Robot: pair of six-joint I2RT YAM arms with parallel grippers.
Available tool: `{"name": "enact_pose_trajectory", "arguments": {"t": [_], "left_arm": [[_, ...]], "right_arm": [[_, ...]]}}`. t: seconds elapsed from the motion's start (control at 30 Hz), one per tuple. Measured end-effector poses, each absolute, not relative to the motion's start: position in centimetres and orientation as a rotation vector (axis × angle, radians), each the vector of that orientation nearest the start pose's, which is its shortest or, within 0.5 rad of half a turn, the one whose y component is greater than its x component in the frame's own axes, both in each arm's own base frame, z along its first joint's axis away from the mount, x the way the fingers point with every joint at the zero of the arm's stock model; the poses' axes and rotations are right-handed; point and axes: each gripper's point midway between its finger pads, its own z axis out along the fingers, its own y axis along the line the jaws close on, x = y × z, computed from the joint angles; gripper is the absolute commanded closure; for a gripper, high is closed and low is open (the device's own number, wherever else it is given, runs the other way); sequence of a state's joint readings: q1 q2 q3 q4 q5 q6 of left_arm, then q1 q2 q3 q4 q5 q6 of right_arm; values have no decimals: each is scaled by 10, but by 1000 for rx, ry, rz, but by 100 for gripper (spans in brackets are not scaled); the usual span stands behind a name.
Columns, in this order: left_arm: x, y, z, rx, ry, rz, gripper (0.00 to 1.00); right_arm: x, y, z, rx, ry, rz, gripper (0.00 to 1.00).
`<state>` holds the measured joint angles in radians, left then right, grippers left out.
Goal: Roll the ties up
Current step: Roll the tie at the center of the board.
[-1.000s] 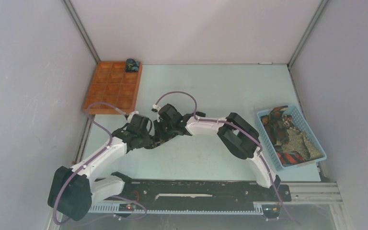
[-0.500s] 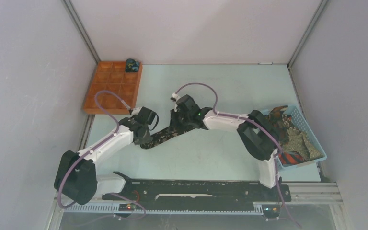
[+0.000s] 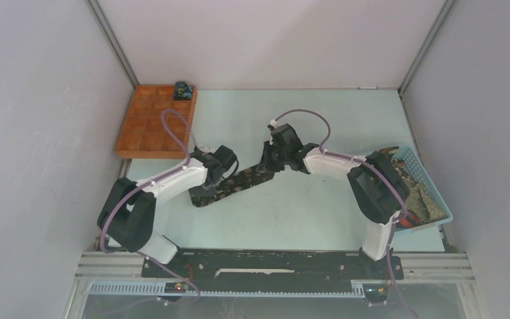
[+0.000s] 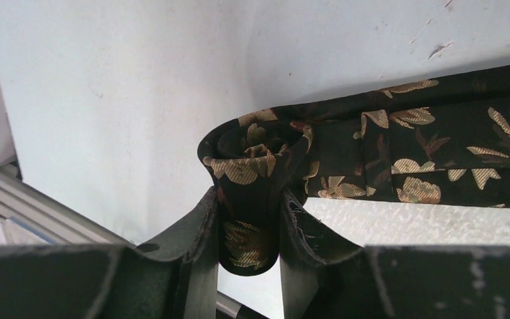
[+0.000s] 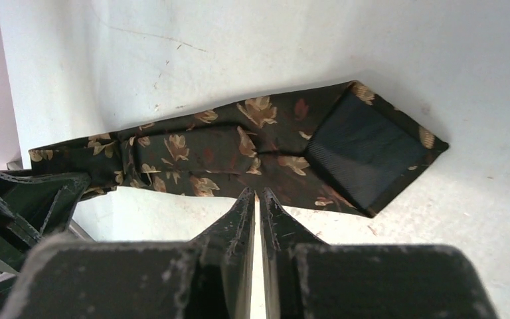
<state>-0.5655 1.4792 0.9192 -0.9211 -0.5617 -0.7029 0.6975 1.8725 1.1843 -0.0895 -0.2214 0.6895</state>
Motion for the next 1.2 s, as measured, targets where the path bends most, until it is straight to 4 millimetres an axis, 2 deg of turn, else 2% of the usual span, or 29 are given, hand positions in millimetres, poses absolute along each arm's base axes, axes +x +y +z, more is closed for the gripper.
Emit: {"name": "enact_pose_trajectory", "arguments": {"t": [0.4, 0.57, 0.9, 1.03, 1.2], "left_arm": [[237, -79, 50, -70, 2687, 808, 69], [240, -88, 47, -45, 2690, 854, 56], [242, -106, 43, -58, 2684, 803, 25], [243, -110, 48, -87, 2670, 754, 19], [245, -110, 76, -157, 2600, 624, 17]], "right_arm": [[333, 334, 73, -63, 2504, 879, 91], [335, 327, 74, -47, 2501, 874, 91], [337, 323, 74, -34, 2500, 869, 91], [337, 323, 74, -34, 2499, 869, 91], [334, 327, 79, -51, 2483, 883, 90]]}}
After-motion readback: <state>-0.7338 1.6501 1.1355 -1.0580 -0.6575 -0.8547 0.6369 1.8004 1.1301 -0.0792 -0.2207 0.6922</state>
